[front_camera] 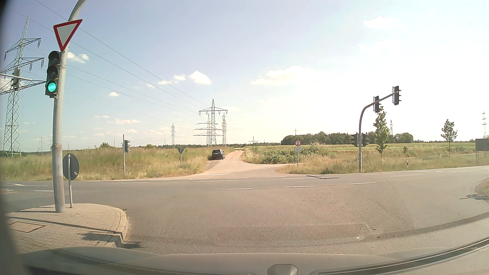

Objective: Follow the waypoints while adhering to traffic rules and regulations

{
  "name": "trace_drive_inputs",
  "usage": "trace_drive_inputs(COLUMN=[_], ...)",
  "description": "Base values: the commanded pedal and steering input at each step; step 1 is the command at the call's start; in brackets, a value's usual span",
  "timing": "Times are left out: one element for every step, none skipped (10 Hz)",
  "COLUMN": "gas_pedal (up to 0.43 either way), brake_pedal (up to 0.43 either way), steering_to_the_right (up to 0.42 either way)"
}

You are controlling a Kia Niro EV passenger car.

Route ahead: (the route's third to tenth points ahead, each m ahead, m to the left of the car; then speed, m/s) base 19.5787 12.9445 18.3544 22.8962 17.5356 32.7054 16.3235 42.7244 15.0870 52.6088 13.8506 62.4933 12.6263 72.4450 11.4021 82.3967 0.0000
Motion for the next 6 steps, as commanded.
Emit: trace_drive_inputs(gas_pedal=[0.0,0.0,0.0,0.0,0.0,0.0], brake_pedal=[0.366,0.256,0.079,0.037,0.037,0.037], steering_to_the_right=[-0.02,-0.02,-0.02,-0.019,-0.02,-0.02])
